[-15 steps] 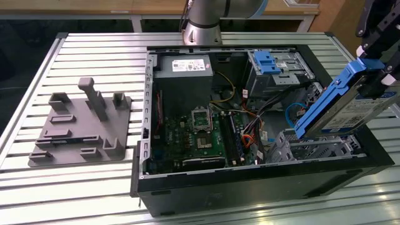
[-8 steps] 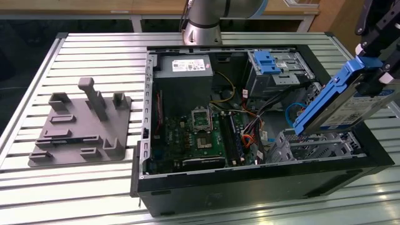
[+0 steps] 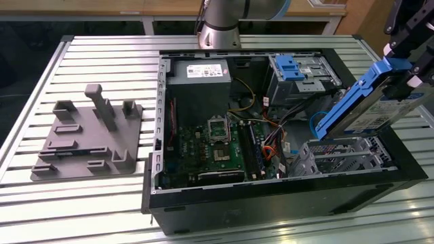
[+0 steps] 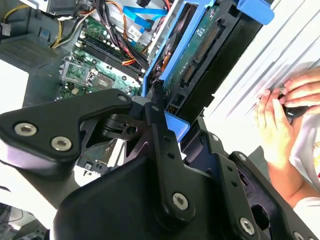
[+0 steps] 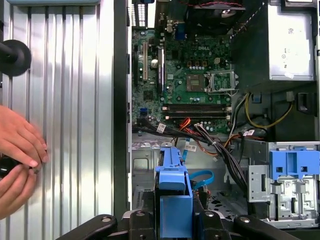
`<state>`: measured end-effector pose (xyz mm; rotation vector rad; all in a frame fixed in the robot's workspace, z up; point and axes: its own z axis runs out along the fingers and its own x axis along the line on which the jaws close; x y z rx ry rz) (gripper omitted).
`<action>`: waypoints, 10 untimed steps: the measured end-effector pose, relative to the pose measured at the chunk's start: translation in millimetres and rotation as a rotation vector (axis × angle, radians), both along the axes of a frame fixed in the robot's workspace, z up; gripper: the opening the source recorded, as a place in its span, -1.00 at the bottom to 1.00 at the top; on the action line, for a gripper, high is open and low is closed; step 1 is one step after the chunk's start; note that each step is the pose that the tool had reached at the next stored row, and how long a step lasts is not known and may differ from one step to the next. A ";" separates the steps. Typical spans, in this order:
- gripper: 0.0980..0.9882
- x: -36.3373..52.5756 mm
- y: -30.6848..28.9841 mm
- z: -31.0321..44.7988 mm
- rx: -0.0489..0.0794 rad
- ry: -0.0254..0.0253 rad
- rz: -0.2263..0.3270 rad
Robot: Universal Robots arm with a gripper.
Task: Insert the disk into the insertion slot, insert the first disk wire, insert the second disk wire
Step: 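Insert the disk into the insertion slot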
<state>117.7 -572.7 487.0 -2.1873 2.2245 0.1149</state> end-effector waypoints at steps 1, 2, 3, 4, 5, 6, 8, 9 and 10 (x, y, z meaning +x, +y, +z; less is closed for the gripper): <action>-0.40 0.0 0.0 0.0 0.000 0.0000 0.000; -0.40 0.0 0.0 0.0 0.000 0.0000 0.000; -0.40 0.0 0.0 -0.1 0.000 0.0000 0.000; -0.40 0.0 0.0 -0.1 0.000 0.0000 0.000; -0.40 0.0 0.0 0.0 0.000 0.0001 0.000; -0.40 0.0 0.0 -0.1 0.000 0.0000 0.000; -0.40 0.0 0.0 0.0 0.000 0.0000 0.000; -0.40 0.0 0.0 0.0 0.000 0.0000 0.000; -0.40 0.0 0.0 -0.1 0.000 -0.0007 0.000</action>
